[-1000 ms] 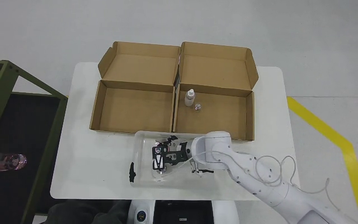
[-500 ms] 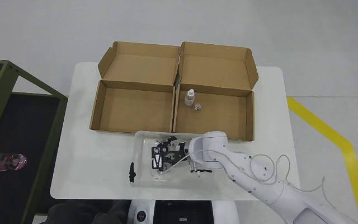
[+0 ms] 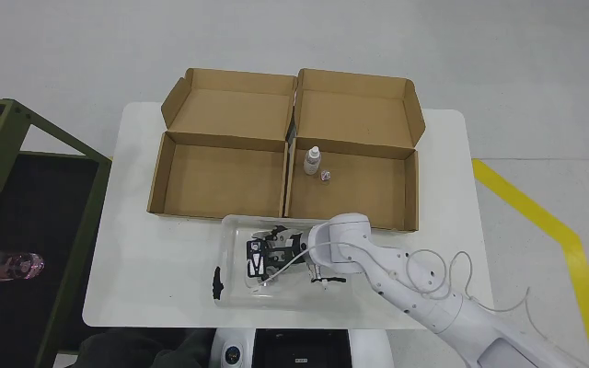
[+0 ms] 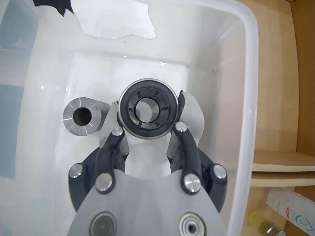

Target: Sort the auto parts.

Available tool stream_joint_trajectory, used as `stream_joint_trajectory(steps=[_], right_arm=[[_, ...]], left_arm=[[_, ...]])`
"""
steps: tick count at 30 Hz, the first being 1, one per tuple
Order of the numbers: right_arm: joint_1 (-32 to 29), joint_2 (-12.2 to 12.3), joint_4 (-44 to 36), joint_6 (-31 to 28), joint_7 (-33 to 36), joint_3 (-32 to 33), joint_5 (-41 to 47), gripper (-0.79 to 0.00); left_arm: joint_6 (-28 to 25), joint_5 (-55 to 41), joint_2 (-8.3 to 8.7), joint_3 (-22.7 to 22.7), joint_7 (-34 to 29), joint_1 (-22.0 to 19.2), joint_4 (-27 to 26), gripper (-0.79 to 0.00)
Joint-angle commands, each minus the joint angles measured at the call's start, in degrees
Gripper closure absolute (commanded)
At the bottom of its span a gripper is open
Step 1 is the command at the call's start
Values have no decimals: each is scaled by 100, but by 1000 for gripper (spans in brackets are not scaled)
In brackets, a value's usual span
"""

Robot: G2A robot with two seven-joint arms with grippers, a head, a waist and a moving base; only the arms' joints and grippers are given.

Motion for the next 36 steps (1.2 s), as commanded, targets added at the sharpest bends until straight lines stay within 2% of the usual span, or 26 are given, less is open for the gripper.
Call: stream_joint_trajectory(steps=[1, 2, 36], right_arm=[[-3, -5, -9, -33, -12, 14, 18, -46], [-6, -7, -18, -55, -26, 22, 33, 0], [-197, 80, -735, -536, -237, 614, 428, 0]], left_arm=[[0, 0, 0, 0, 0, 0, 0, -785], [0, 0, 0, 0, 0, 0, 0, -785], [0, 0, 0, 0, 0, 0, 0, -785]])
